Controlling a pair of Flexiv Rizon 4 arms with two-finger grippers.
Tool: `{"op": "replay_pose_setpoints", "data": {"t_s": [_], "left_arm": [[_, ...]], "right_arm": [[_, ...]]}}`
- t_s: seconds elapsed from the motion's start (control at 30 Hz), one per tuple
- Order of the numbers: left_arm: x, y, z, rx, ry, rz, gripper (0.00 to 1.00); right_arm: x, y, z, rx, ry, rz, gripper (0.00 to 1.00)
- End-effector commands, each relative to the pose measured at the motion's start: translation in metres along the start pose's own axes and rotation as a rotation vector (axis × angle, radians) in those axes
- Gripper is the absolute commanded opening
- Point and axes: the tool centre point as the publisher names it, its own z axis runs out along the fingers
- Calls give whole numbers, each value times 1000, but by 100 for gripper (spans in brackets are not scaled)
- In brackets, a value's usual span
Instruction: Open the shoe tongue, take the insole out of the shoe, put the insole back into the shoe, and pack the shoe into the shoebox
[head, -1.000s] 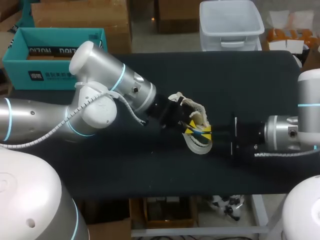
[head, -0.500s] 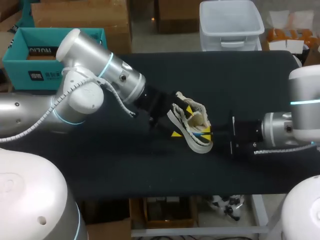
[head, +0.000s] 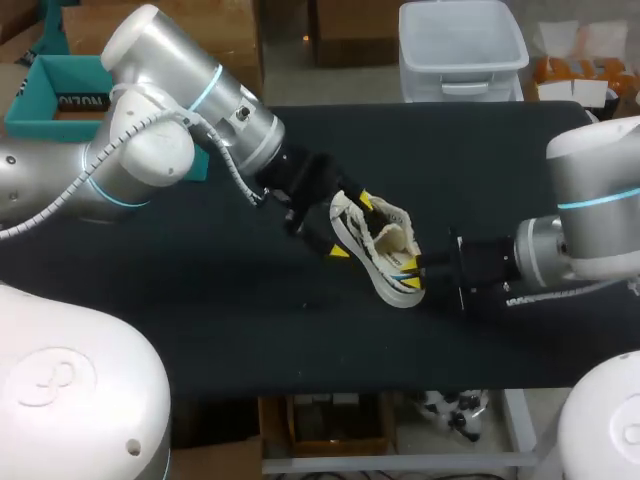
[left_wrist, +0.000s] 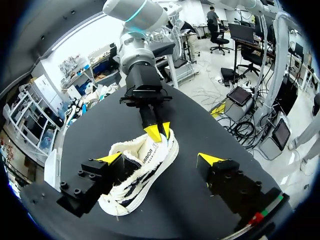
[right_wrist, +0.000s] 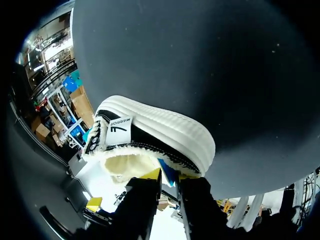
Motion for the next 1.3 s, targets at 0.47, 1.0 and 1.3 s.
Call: {"op": "replay_pose_setpoints", "data": {"t_s": [0.47,1.0,1.3], "left_arm": [[15,-1,-34,-72,-69,-98,100],[20,20,-67,-140,-61,-334,100],[22,32,-78,-163,-75,-399,100]], "right_arm": [[10,-23,-30,-80,-59,-72,0],[11,16,7,-3,-129,-111,0],[-2,26,18,-61,-147,-105,0]]}}
